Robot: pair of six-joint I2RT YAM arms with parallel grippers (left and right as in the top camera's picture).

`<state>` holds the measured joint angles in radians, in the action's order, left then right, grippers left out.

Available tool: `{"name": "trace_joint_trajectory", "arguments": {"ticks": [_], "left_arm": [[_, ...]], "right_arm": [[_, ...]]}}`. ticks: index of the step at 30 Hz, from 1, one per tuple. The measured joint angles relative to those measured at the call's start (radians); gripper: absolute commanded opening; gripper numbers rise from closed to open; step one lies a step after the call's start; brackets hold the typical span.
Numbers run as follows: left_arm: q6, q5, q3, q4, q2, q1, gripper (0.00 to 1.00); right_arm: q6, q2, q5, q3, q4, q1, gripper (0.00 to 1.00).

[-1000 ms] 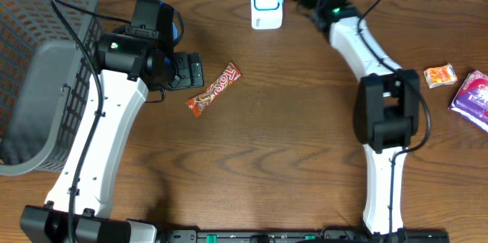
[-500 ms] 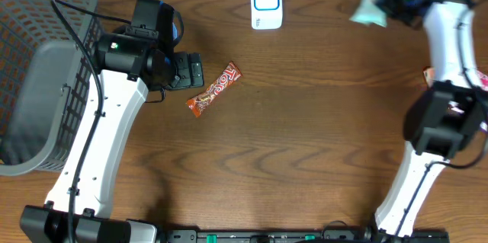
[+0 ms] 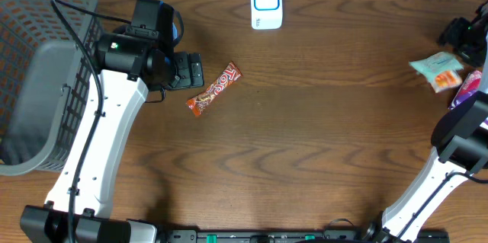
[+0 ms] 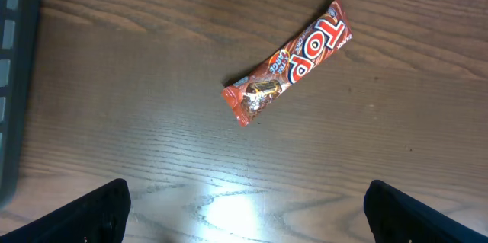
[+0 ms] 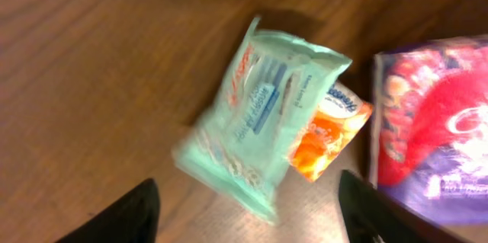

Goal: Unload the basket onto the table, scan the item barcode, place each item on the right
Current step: 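Carry the green pack to the right side and set it down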

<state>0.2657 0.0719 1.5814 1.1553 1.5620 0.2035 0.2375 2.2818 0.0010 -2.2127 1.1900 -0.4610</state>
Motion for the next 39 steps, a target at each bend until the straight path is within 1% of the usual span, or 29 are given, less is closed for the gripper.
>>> {"name": "trace_joint_trajectory", "arguments": {"ticks": [4, 7, 10, 11, 13, 14, 19, 23, 25, 28, 29, 30, 31, 32, 33, 36, 37, 38, 39], "left_arm": [[0.0, 0.0, 0.0, 0.0, 0.0, 0.0, 0.98], [0.0, 0.0, 0.0, 0.0, 0.0, 0.0, 0.98], [0.0, 0.0, 0.0, 0.0, 0.0, 0.0, 0.98], [0.0, 0.0, 0.0, 0.0, 0.0, 0.0, 0.98], [0.0, 0.0, 0.0, 0.0, 0.0, 0.0, 0.98], [0.0, 0.0, 0.0, 0.0, 0.0, 0.0, 0.98], [0.0, 0.0, 0.0, 0.0, 0.0, 0.0, 0.98], [0.0, 0.0, 0.0, 0.0, 0.0, 0.0, 0.98], [0.0, 0.0, 0.0, 0.0, 0.0, 0.0, 0.98], [0.0, 0.0, 0.0, 0.0, 0.0, 0.0, 0.98], [0.0, 0.0, 0.0, 0.0, 0.0, 0.0, 0.98], [0.0, 0.0, 0.0, 0.0, 0.0, 0.0, 0.98], [0.0, 0.0, 0.0, 0.0, 0.0, 0.0, 0.98], [0.0, 0.0, 0.0, 0.0, 0.0, 0.0, 0.98], [0.0, 0.0, 0.0, 0.0, 0.0, 0.0, 0.98], [0.0, 0.0, 0.0, 0.0, 0.0, 0.0, 0.98], [0.0, 0.0, 0.0, 0.0, 0.0, 0.0, 0.98], [0.0, 0.0, 0.0, 0.0, 0.0, 0.0, 0.98], [0.0, 0.0, 0.0, 0.0, 0.0, 0.0, 0.98]], "right_arm": [[-0.015, 0.0, -0.011, 0.0, 0.034, 0.003, 0.82], [-0.028, 0.0, -0.07, 0.0, 0.056, 0.015, 0.85], [-0.066, 0.0, -0.196, 0.0, 0.08, 0.043, 0.86], [-0.083, 0.0, -0.257, 0.0, 0.089, 0.059, 0.88], [-0.111, 0.0, -0.364, 0.0, 0.107, 0.095, 0.97], [-0.119, 0.0, -0.406, 0.0, 0.116, 0.115, 0.99], [-0.145, 0.0, -0.606, 0.0, 0.141, 0.267, 0.99], [-0.143, 0.0, -0.696, 0.0, 0.089, 0.423, 0.99], [-0.108, 0.002, -0.72, 0.0, 0.034, 0.517, 0.99], [-0.015, 0.003, -0.741, 0.0, -0.046, 0.636, 0.99], [0.026, 0.008, -0.746, 0.0, -0.085, 0.68, 0.98], [0.062, 0.011, -0.748, 0.0, -0.117, 0.714, 0.94], [0.101, 0.017, -0.744, 0.0, -0.141, 0.749, 0.86], [0.143, 0.024, -0.737, 0.0, -0.161, 0.782, 0.77], [0.201, 0.034, -0.719, 0.0, -0.174, 0.818, 0.71], [0.322, 0.058, -0.648, 0.0, -0.183, 0.888, 0.7], [0.358, 0.066, -0.622, 0.0, -0.183, 0.907, 0.67], [0.407, 0.077, -0.581, 0.0, -0.182, 0.929, 0.67], [0.421, 0.081, -0.567, 0.0, -0.182, 0.938, 0.67]]}}
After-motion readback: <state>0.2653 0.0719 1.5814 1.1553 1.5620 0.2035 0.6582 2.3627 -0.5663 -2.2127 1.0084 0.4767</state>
